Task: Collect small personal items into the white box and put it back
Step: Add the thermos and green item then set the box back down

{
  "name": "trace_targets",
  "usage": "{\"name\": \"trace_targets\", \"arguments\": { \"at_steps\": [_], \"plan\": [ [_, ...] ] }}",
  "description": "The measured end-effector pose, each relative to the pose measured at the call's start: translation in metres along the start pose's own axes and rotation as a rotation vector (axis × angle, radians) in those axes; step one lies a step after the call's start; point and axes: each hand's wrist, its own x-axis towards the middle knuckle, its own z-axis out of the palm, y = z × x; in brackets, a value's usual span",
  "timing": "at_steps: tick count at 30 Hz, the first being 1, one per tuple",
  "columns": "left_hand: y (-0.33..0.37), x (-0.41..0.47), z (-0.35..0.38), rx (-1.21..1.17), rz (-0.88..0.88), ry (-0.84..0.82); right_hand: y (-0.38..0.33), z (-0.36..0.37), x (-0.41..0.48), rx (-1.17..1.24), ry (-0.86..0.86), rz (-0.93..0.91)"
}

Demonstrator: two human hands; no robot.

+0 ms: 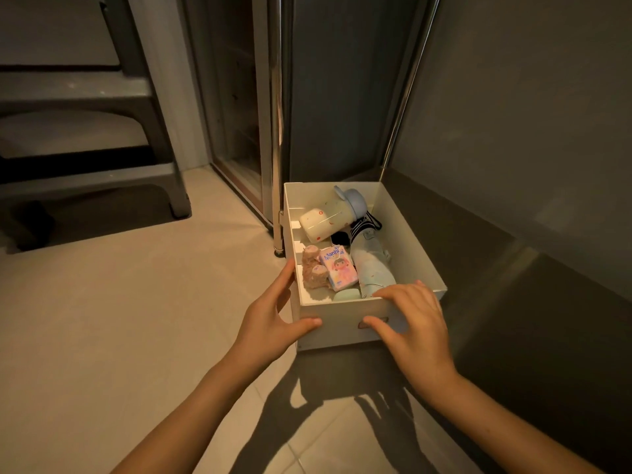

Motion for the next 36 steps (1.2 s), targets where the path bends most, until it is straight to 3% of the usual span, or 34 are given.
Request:
{"name": "trace_targets", "arguments": {
  "at_steps": [5, 12, 22, 26, 30, 33, 36],
  "plan": [
    [-0.001, 0.008, 0.007, -0.043, 0.015, 0.046, 0.005, 0.0, 0.014, 0.073, 0.064, 0.056],
    [0.007, 0.038, 0.027, -0.119, 0.033, 0.088, 0.029, -0.002, 0.051, 0.087, -0.027, 0.175],
    [-0.002, 0.047, 0.036, -0.122, 0.032, 0.125, 0.04, -0.002, 0.061, 0.078, -0.086, 0.145],
    [-0.001, 0.045, 0.036, -0.105, 0.02, 0.139, 0.025, -0.001, 0.055, 0.085, 0.051, 0.151],
    [-0.001, 0.042, 0.038, -0.105, 0.002, 0.162, 0.006, 0.01, 0.032, 0.195, 0.336, 0.496],
    [-0.001, 0.041, 0.039, -0.103, -0.001, 0.174, -0.005, 0.026, 0.018, 0.435, 0.204, 0.734],
    [-0.004, 0.04, 0.038, -0.115, 0.003, 0.162, -0.008, 0.039, 0.019, 0.541, 0.142, 0.781]
  ]
}}
